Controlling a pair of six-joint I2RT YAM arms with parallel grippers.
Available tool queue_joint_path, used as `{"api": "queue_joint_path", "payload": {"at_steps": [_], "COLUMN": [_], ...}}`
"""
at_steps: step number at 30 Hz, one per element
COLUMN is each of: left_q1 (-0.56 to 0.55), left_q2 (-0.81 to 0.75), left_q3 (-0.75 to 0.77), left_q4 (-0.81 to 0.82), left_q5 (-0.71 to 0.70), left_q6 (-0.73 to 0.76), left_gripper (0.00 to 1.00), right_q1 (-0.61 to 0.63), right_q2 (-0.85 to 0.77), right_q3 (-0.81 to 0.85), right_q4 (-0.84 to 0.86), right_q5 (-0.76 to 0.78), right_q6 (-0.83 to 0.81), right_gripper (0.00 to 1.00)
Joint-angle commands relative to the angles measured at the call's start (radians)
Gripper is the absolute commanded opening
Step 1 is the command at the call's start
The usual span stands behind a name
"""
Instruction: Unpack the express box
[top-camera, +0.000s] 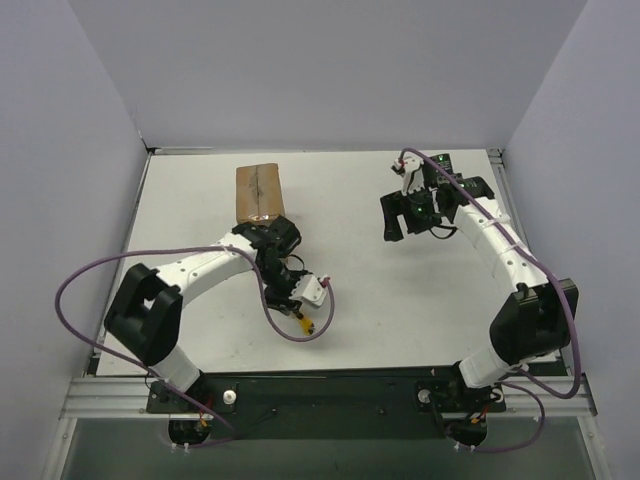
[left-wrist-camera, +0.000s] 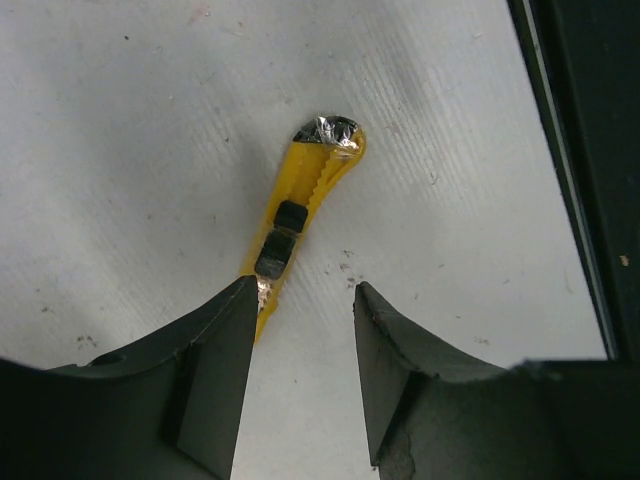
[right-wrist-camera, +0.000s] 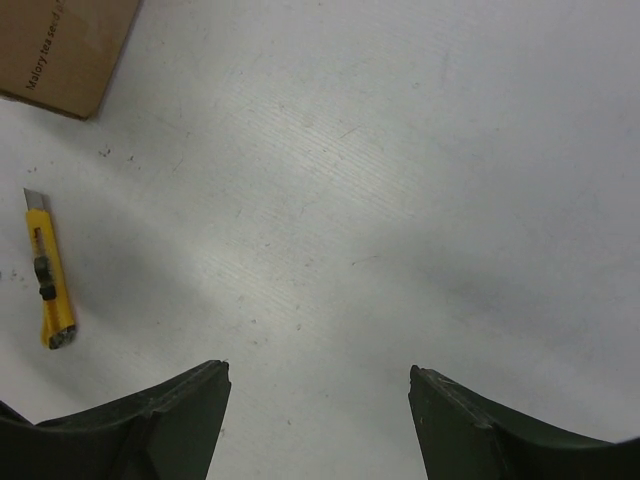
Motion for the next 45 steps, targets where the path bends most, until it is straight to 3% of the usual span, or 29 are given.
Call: {"api": "queue_joint_path", "payload": {"at_steps": [1,13,19,22,27,32,38,41,42,45], "left_q1": [-0.054,-0.060,-0.056,-0.057,-0.056,-0.028,-0.024,-0.016,-0.014,-0.014], "left_q2": [0.083,0.132,0.172,0.172,0.131,0.094,-0.036,-0.055,-0.061,-0.089], "left_q3": [0.056,-0.038,-0.065,-0.093,-0.154,-0.083,-0.018,0.008,0.014,0.017], "left_q4": [0.019,0.161,0.198,0.249,0.321,0.224,0.282,0.374,0.443,0.596], "left_q5": [-0.086,-0.180,-0.206,-0.212,-0.203,-0.093,-0.042,-0.072,-0.075,-0.083], "left_q6": [0.085,0.187,0.201,0.191,0.168,0.047,-0.140,-0.247,-0.279,-0.448], "left_gripper": [0.53,0.56,0.52,0.46,0.20,0.01,0.00,0.00,0.00,0.00], "right_q1": [-0.039,-0.110,-0.145,-0.147,-0.145,-0.145,-0.136,-0.122,-0.118,-0.095], "right_q2": [-0.078,-0.161,-0.149,-0.140,-0.114,-0.061,-0.003,0.018,0.029,0.058], "right_q3": [-0.045,-0.157,-0.154,-0.143,-0.122,-0.047,0.042,0.050,0.056,0.065], "right_q4": [-0.010,0.017,0.023,0.023,0.023,0.003,0.000,0.054,0.077,0.141], "right_q5": [-0.055,-0.118,-0.127,-0.126,-0.138,-0.165,-0.267,-0.455,-0.496,-0.580], "right_q6": [0.029,0.056,0.072,0.070,0.075,0.084,0.122,0.205,0.272,0.395], "right_gripper": [0.73,0.73,0.72,0.72,0.72,0.71,0.69,0.70,0.79,0.84]}}
